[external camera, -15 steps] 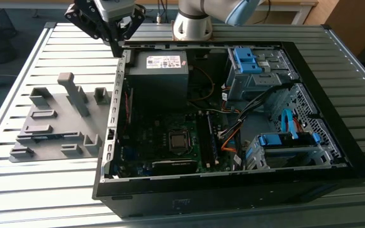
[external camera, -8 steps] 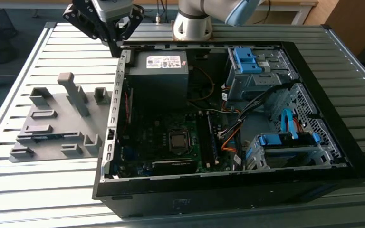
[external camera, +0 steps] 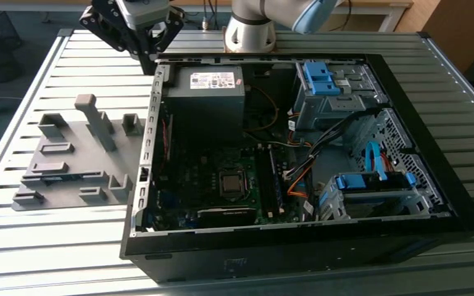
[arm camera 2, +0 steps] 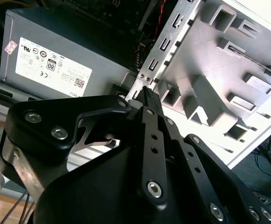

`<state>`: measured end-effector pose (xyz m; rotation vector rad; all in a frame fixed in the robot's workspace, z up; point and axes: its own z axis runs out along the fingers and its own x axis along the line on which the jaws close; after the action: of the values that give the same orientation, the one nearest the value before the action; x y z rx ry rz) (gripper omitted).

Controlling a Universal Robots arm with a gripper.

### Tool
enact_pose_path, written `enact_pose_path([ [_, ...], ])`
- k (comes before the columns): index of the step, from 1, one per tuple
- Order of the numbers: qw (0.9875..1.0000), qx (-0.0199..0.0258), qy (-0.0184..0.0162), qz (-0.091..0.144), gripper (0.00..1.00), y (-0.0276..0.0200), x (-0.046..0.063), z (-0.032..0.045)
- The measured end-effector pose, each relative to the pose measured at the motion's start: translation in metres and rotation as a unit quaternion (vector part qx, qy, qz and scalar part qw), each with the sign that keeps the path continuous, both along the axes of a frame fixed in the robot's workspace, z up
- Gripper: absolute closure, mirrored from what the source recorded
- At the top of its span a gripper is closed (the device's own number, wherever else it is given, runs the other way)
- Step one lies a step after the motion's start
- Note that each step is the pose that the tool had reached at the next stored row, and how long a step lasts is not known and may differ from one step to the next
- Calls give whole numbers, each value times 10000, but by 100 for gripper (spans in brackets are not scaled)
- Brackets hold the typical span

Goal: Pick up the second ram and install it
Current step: 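Reach for the second ram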

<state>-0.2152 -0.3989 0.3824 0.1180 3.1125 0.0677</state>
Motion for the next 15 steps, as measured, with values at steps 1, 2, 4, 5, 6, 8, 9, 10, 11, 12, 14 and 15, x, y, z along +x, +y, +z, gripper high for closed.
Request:
enact_pose_path([
  [1, 10000, 0, 0, 0, 89, 0, -3, -1],
  [2, 10000, 0, 0, 0, 89, 0, -6, -2],
  [4, 10000, 0, 0, 0, 89, 0, -13, -3],
  [5, 10000, 0, 0, 0, 89, 0, -17, -4],
  [6, 10000, 0, 0, 0, 89, 0, -20, -5],
  [8, 10000, 0, 0, 0, 89, 0, -28, -7],
  [9, 10000, 0, 0, 0, 89, 0, -32, -7],
  [10, 10000, 0, 0, 0, 89, 0, -36, -8],
  [11, 10000, 0, 0, 0, 89, 0, -40, -9],
  [12, 10000, 0, 0, 0, 89, 0, -45, -10],
  [14, 10000, 0, 0, 0, 89, 0, -54, -11],
  [15, 10000, 0, 0, 0, 89, 0, -59, -12],
])
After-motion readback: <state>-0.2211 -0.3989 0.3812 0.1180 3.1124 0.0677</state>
